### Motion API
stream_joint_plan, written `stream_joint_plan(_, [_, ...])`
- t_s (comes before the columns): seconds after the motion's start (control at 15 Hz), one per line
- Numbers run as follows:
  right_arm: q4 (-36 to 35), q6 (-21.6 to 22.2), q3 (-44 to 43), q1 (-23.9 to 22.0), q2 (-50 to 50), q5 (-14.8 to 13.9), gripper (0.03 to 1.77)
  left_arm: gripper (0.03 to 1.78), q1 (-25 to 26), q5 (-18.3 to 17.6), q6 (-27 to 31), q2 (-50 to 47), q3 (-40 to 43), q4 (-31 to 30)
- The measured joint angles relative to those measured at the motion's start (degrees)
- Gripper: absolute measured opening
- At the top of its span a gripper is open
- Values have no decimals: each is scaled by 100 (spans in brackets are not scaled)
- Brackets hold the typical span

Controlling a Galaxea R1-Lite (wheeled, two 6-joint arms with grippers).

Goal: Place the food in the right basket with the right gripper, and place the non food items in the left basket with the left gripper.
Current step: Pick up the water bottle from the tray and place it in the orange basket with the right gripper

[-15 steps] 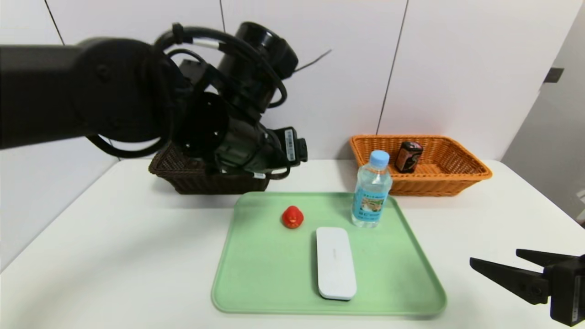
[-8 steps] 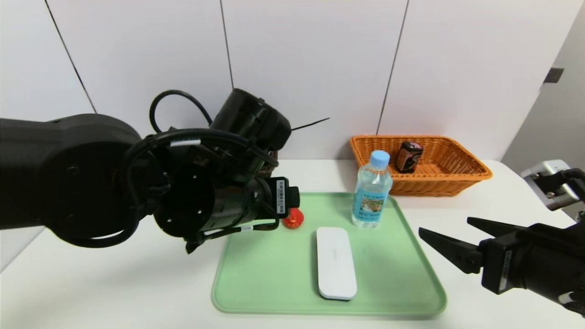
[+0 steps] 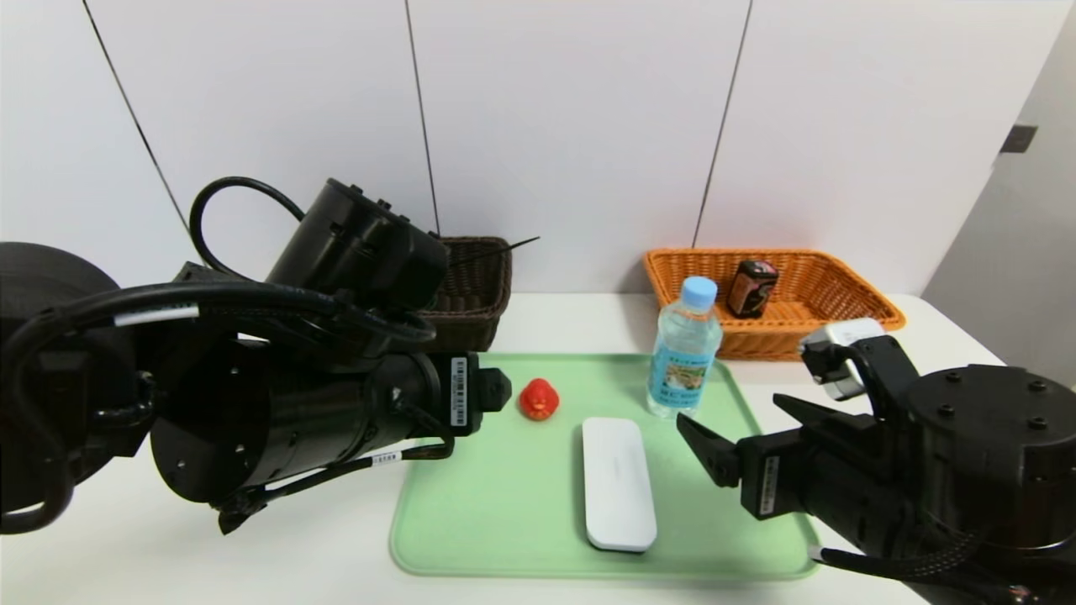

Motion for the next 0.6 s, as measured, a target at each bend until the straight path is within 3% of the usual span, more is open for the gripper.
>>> stream_joint_plan(0.27, [-611, 5, -144, -44, 662, -94, 171, 169, 77, -1, 2, -85, 37, -37])
stream_joint_plan(0.6, [-706, 7, -447, -187, 1279, -341, 171, 169, 123, -1, 15, -96, 35, -102])
